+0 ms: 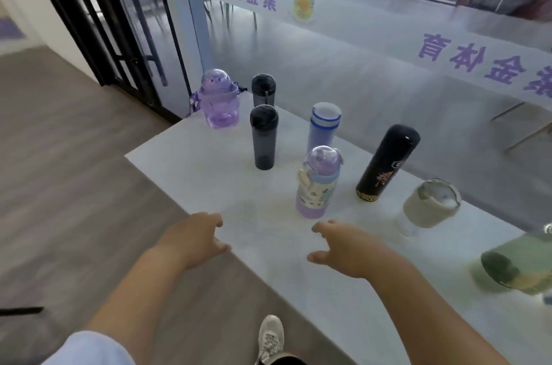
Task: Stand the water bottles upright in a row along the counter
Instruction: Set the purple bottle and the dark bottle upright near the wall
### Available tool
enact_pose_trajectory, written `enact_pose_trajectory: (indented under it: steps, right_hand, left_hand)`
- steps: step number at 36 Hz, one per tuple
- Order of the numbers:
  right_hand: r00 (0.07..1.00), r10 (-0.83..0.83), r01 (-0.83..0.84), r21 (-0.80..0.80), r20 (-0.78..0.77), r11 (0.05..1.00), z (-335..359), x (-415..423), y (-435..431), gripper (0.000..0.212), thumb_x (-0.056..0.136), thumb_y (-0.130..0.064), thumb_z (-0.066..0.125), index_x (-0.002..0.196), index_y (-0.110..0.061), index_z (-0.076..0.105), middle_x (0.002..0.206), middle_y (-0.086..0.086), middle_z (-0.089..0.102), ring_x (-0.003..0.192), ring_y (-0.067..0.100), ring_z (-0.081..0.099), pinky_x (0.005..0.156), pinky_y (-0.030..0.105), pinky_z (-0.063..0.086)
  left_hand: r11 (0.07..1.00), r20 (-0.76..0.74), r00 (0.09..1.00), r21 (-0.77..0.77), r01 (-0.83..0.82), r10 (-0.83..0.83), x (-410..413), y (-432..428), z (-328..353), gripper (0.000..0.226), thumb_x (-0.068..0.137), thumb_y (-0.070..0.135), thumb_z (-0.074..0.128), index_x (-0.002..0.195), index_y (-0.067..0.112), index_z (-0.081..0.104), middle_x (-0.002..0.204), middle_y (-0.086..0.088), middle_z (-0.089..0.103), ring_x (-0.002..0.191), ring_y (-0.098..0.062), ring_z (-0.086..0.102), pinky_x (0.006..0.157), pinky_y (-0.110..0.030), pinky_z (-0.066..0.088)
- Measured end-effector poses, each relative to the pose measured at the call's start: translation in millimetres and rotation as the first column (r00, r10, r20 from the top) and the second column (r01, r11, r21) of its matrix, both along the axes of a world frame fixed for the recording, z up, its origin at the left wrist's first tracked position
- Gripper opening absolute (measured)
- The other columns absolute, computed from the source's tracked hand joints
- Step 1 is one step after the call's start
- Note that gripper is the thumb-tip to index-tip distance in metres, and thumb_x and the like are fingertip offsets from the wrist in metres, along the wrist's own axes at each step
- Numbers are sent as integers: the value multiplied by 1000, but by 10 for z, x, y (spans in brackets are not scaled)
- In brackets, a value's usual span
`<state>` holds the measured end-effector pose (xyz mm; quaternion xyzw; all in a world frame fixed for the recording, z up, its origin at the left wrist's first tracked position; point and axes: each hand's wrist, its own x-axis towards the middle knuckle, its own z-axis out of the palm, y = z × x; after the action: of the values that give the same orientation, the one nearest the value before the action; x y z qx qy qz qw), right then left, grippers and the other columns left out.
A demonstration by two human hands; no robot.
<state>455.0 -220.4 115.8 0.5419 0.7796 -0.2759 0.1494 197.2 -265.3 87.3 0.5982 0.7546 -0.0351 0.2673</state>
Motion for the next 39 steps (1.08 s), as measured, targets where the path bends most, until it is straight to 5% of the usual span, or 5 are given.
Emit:
enact_pose_trajectory:
  steps: [10, 18, 32, 39]
  right_hand:
    - [975, 169, -160, 74, -144, 984, 333, -970, 1059, 65, 86, -52, 55, 141, -27, 32, 143, -3, 43, 124, 20, 47, 103, 35, 41]
    - [964, 210, -186, 151, -161, 971, 699, -1430, 1784, 61, 85, -54, 54, 137, -31, 33, 138, -7, 45, 115, 23, 51, 90, 35, 44]
    - [996, -40, 57, 220, -84, 974, 889, -1569, 2775, 57, 86, -52, 55, 136, -34, 35, 135, -6, 49, 113, 19, 54, 94, 39, 47]
    - [951, -302, 309, 263, -70, 914, 575, -1804, 3233, 57, 87, -45, 58, 134, -20, 40, 137, 3, 49, 122, 24, 49, 99, 42, 43]
  left_hand:
    - [995, -25, 996, 54, -82, 83, -820, 869, 190, 53, 83, 47, 60, 128, 23, 46, 127, 2, 51, 110, -16, 52, 90, -28, 42]
    - [972, 31, 986, 168, -166, 163, -1282, 1597, 396, 46, 78, 51, 64, 118, 32, 51, 113, 10, 56, 98, -10, 55, 82, -28, 45]
    - [895, 187, 981, 426, -135, 59, -1702, 3015, 401, 46, 76, 39, 72, 115, 17, 59, 108, -3, 60, 90, -16, 55, 78, -30, 47]
    - [920, 113, 993, 382, -82, 42, -1860, 3807, 318, 65, 74, 47, 70, 129, 23, 45, 123, -13, 45, 112, -36, 46, 94, -42, 42]
